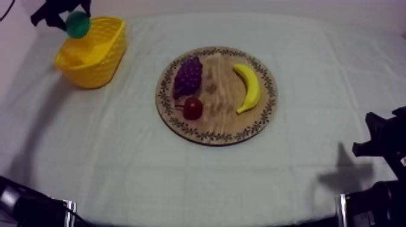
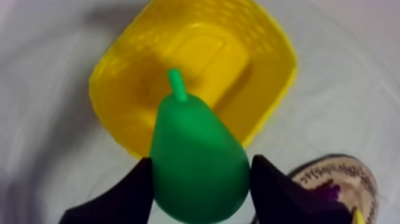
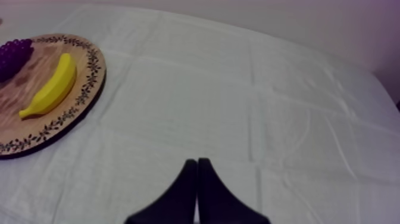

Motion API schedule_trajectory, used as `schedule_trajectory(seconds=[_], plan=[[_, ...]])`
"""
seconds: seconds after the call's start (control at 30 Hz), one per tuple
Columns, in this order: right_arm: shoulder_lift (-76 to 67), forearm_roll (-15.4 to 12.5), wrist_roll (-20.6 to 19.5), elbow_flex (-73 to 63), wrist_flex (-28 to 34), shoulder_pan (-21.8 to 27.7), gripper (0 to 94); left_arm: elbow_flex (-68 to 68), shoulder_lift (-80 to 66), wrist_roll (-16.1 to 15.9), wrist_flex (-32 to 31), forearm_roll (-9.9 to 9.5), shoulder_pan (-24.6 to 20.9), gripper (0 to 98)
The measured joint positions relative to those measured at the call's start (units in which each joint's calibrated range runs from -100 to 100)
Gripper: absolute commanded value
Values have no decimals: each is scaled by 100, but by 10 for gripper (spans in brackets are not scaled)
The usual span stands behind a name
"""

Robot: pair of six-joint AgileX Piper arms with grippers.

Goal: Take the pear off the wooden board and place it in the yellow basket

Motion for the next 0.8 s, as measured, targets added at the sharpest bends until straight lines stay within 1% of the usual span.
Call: schedule_trajectory(seconds=[0.13, 0.3, 0.57, 0.73, 0.8], plan=[[0, 0, 0, 0, 0, 0, 3, -154, 467, 15, -21, -13, -141, 546], [0, 0, 0, 0, 0, 0, 3, -431, 1056, -34, -207, 4, -232, 549], [0, 0, 0, 0, 0, 0, 3, -1037, 2145, -73, -324, 91, -283, 553], [0, 0, 0, 0, 0, 8, 3, -1355, 2668, -46, -345, 116, -268, 590], [0, 0, 0, 0, 0, 8, 3, -1407, 2807, -25, -353, 132, -254, 644]])
